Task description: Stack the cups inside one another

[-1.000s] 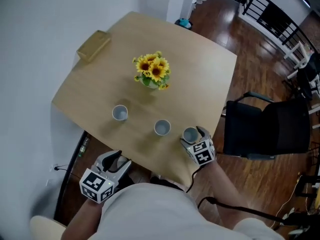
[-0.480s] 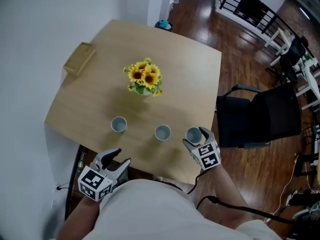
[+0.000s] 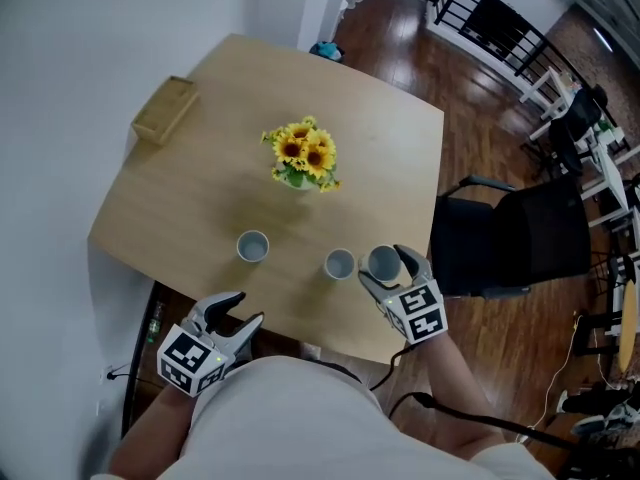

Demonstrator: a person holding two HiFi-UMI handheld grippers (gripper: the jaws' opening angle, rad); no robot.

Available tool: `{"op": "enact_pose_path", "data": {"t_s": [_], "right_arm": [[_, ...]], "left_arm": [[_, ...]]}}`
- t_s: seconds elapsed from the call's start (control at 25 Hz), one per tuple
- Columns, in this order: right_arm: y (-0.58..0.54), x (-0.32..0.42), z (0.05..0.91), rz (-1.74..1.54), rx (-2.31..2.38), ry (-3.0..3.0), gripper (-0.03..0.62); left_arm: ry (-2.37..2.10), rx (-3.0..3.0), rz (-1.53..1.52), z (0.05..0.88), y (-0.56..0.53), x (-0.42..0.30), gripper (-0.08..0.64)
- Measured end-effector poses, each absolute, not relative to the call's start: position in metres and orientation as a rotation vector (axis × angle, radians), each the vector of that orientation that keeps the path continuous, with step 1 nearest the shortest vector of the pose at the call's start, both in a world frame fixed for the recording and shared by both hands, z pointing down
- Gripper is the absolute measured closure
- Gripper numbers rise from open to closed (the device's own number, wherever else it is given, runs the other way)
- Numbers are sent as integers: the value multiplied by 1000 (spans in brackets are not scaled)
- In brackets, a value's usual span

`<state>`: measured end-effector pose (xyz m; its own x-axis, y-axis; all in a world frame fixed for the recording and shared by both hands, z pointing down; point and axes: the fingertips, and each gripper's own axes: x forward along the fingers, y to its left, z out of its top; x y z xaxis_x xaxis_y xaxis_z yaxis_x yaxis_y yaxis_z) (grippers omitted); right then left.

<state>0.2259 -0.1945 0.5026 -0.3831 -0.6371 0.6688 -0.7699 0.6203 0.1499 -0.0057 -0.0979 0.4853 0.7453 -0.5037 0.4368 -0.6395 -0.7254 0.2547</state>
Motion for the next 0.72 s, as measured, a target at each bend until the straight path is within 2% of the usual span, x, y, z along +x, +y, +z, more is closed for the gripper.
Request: {"op": "enact_pose_path", "data": {"t_s": [0.32, 0.72], "right_arm": [[-206, 189, 533, 266, 1053, -2135, 215], [-206, 179, 582, 347, 1024, -2096, 206]], "left_arm": [[-947, 2516, 466, 490, -94, -47, 367], [-989, 2480, 471, 494, -88, -73, 366]]}}
